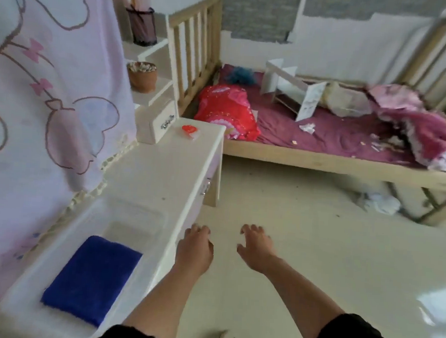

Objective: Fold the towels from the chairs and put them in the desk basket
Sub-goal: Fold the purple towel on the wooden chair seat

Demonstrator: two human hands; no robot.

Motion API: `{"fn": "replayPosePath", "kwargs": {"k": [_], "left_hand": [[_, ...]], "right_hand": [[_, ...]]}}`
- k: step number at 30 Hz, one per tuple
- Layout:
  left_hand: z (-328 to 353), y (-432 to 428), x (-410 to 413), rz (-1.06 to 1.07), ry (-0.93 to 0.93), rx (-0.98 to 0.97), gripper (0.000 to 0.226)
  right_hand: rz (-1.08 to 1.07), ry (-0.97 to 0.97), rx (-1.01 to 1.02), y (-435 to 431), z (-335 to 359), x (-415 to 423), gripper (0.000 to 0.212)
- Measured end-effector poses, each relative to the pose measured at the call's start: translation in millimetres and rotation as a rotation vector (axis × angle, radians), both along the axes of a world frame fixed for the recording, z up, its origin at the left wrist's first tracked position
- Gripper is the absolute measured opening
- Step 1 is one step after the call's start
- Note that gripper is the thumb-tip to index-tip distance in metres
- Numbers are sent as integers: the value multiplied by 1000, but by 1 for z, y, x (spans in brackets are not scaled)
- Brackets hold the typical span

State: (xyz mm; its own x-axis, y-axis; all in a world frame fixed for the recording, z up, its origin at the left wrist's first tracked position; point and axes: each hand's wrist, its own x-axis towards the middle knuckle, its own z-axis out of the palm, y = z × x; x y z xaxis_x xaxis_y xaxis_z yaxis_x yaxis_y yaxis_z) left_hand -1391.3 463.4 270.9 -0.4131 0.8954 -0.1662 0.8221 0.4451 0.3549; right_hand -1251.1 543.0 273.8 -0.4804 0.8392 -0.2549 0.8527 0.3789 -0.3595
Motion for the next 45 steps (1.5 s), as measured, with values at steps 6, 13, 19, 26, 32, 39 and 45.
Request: {"fn": "replayPosePath", "kwargs": {"k": [6,13,19,26,32,39,45], "left_hand": [[1,31,136,-397,63,-105,36],[22,54,358,-807,66,-105,35],[36,48,569,-1075,138,-82,38],[79,-1,823,-1428,64,77,41],[86,-6,977,-1593,41,84,38],[86,30,1153,-1718,21,123,37],[96,61,1303,-1821,48,157,37]], "right_hand": [[-425,-91,-17,-36,-1,175,45],[-838,-60,15,-89,14,389,44],[-1093,-90,49,-152,31,578,49],[-1408,-193,101,-236,76,789,52],[-1604,-204,65,-265,83,919,55],[-1787,-165,90,-242,83,1075,49],[-1926,-106,97,-214,86,1200,50]]}}
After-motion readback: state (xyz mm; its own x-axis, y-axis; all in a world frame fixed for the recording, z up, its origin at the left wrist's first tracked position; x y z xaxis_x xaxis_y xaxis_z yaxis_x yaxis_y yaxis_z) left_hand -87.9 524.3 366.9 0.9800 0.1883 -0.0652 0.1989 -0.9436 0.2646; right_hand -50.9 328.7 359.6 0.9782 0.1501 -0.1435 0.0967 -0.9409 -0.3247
